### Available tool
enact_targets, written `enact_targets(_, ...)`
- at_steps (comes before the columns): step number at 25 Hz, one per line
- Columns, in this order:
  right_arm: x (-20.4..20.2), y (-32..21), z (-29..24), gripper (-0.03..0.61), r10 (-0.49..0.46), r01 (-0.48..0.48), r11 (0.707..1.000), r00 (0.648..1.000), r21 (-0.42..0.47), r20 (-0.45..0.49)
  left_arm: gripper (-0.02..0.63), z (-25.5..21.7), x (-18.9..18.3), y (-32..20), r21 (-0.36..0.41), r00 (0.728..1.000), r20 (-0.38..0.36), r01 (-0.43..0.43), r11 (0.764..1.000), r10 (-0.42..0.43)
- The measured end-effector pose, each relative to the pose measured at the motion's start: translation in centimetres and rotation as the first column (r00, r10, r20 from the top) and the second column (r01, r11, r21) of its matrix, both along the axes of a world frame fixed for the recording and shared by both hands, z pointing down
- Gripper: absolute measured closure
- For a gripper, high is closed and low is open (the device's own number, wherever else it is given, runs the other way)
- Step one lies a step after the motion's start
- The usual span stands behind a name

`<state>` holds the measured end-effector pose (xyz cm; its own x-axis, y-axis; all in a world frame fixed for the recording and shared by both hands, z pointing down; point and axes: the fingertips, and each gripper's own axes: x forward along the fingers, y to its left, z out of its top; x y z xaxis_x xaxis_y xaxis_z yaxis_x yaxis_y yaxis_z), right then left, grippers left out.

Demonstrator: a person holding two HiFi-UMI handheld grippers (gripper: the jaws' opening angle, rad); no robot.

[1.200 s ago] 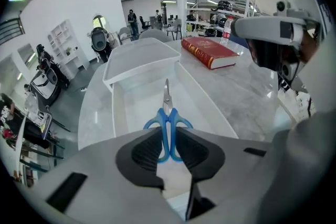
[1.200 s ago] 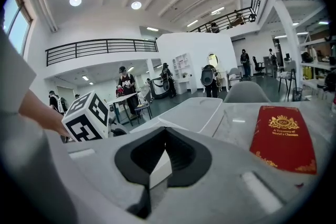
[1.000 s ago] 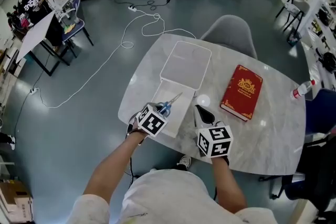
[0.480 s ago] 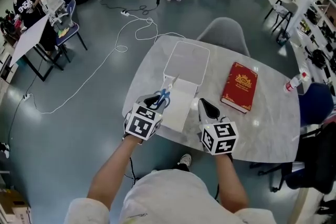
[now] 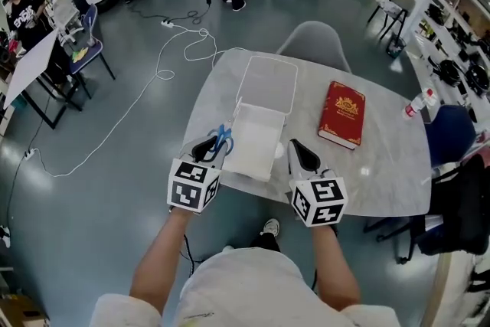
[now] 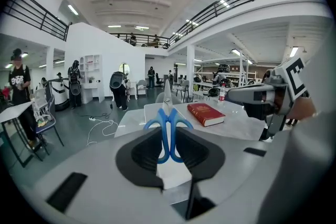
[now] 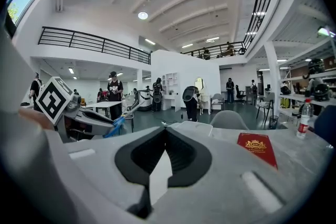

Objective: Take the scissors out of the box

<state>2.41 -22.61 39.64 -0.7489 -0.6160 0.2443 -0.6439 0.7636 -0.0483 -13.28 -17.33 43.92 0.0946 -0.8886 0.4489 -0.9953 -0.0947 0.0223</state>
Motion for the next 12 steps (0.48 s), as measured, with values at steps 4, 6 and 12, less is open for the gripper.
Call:
enact_targets(4,0.4,1.4,-0.3,0.574,0.025,-0.025,0.999,1.000,0.022,-0.008,0.534,-0.4,-0.7,1.9,0.037,1.000,-0.015,0.016,0.999,-0.016)
enact_targets(6,0.4,2.1,-0.4,0.574,0.035,-0.034,0.999,0.999,0.031,-0.010,0.534,-0.7,-1.0,2.9,0.053,0.999,-0.022,0.025,0.998,-0.024)
enact_targets(12,0.3,4.0,-0.3,0.574,0.059,-0.059,0.997,0.998,0.042,-0.010,0.534,-1.4,-1.8,5.0,0.097,0.999,-0.037,0.041,0.994,-0.038)
